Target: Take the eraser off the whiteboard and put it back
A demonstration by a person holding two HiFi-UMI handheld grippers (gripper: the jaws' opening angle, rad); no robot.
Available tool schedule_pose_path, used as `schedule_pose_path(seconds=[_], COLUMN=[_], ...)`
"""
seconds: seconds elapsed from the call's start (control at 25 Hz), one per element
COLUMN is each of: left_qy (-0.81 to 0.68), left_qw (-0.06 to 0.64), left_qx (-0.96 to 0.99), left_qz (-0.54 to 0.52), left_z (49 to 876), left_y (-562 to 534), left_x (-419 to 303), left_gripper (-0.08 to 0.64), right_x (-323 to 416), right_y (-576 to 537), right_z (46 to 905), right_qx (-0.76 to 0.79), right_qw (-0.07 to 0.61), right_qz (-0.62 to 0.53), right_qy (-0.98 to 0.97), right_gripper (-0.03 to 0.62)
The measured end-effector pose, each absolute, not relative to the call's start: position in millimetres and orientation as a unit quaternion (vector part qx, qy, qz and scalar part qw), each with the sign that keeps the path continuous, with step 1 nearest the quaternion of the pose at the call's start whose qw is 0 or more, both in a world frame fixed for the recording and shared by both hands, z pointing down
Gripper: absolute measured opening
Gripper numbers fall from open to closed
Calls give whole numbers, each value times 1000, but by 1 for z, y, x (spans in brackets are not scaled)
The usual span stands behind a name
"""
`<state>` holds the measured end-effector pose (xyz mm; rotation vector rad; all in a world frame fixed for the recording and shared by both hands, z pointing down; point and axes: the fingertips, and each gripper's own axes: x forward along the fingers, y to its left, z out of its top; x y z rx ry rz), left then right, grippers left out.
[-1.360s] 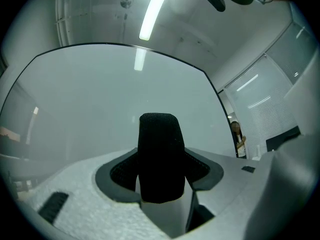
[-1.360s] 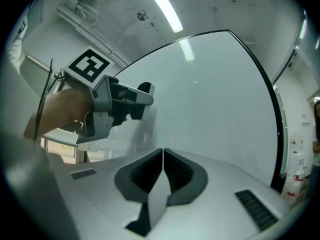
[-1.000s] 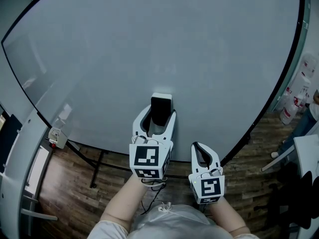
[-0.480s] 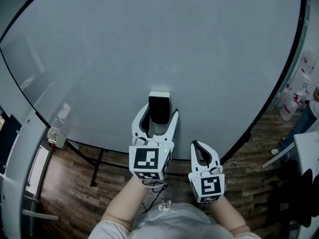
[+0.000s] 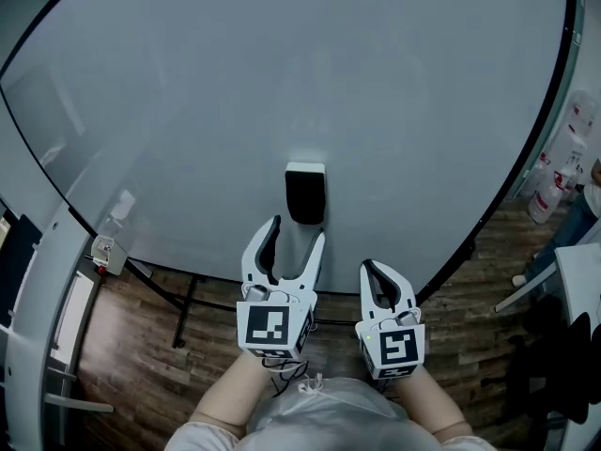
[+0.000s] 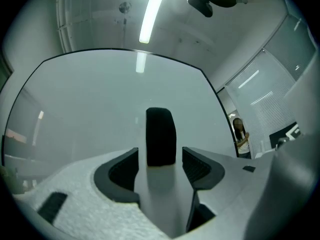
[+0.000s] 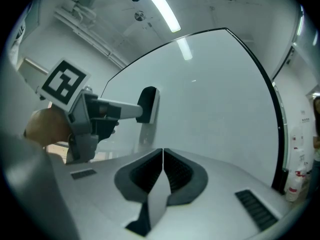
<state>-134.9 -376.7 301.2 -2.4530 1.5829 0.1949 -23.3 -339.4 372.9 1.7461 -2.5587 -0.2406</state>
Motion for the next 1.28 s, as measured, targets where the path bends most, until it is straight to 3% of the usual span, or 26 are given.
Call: schedule_pose_path(seconds=[0.12,0.32,0.6,1.28], left_qy=[559,561,527,512], left_qw=[78,19,-21,2], left_qx=[-824,-828,-850,-859], left_qz=[55,23,-5,-6], left_z=[339,398,436,413], left_y=[-369,-356,-334,-334], left_x=[-148,-153,-149,-153], left_gripper=[138,38,15,15], right_x=[-28,-34,-34,-43], right_y=[-336,-329,-315,-317], right_z=[377,387,399,405], right_qx=[561,560,571,575], right_qw=[18,24,6,19], right_qz=[-73,-66,-55,-56], right_qy=[-824,-825,-819,-816], right_gripper=[28,28,28,26])
